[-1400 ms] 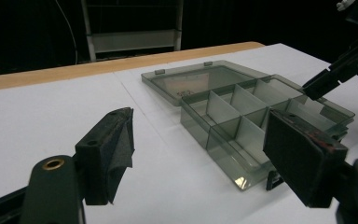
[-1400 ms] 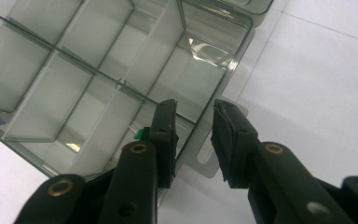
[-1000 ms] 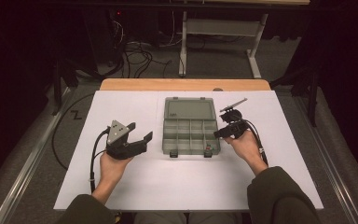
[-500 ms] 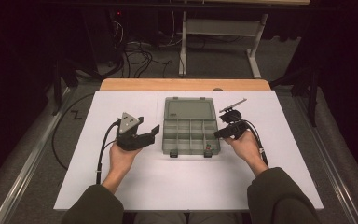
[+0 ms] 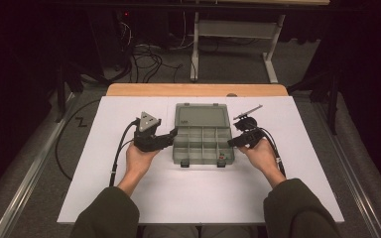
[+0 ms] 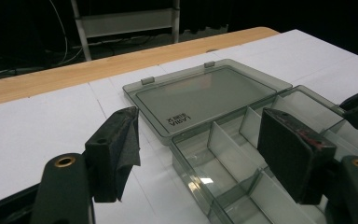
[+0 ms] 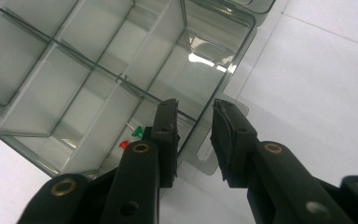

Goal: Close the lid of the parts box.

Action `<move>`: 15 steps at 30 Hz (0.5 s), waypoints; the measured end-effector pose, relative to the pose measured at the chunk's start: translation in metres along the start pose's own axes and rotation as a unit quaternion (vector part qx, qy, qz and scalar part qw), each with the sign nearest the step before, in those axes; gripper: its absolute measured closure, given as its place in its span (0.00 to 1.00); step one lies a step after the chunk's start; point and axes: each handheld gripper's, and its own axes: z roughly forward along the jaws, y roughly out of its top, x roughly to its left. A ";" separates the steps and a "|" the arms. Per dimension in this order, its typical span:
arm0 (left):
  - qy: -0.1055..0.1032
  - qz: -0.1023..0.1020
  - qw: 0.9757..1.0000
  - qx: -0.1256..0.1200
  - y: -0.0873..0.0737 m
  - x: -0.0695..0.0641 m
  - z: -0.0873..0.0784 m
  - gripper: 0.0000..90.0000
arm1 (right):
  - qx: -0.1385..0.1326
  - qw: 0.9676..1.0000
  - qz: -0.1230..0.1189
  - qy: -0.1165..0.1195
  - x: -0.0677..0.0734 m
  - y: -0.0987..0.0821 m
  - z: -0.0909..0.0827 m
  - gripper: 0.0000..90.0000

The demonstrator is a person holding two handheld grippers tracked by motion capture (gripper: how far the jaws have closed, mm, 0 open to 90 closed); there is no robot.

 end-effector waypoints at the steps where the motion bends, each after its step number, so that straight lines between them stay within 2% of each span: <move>1: 0.000 -0.001 1.000 0.000 0.001 0.000 0.001 0.33 | 0.000 1.000 0.000 0.000 0.000 0.000 0.000 0.81; 6: 0.001 -0.014 1.000 0.001 0.006 0.004 0.007 0.33 | -0.002 1.000 0.001 -0.001 0.000 -0.001 0.000 0.81; 15: 0.000 -0.035 0.999 0.022 0.015 0.009 0.019 0.32 | -0.002 1.000 0.000 -0.002 0.000 0.000 0.000 0.81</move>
